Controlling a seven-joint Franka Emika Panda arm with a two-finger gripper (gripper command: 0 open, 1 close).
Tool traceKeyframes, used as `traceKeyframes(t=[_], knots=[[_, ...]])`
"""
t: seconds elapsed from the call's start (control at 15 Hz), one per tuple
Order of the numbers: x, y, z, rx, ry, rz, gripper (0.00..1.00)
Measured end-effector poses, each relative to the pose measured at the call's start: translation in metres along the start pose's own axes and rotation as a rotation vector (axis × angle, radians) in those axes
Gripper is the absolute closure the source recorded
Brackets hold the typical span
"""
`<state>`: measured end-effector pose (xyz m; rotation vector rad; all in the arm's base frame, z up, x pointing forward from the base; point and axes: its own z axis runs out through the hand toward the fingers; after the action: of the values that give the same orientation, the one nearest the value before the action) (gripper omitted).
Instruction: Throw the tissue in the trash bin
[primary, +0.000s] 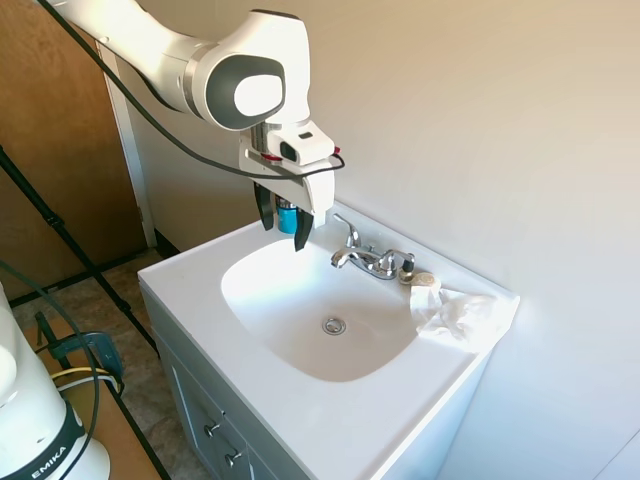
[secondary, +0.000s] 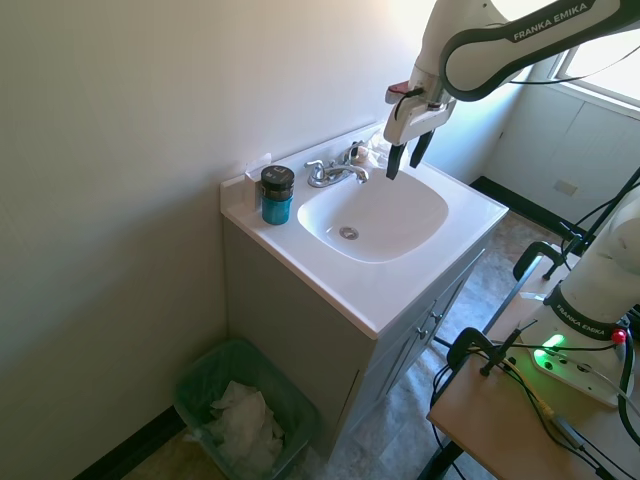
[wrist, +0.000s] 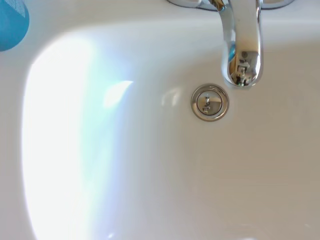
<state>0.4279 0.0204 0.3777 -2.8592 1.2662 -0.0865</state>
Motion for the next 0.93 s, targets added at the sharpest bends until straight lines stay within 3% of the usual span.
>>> traceKeyframes(t=[0.33,0.6,0.93], knots=[[0.023,0.007,-0.012,0.025,0.015,0.053,0.0],[0.086,0.008,-0.028,0.082,0.063,0.182,0.0],[0.176,0.017,-0.019,0.093,0.076,0.379,0.0]])
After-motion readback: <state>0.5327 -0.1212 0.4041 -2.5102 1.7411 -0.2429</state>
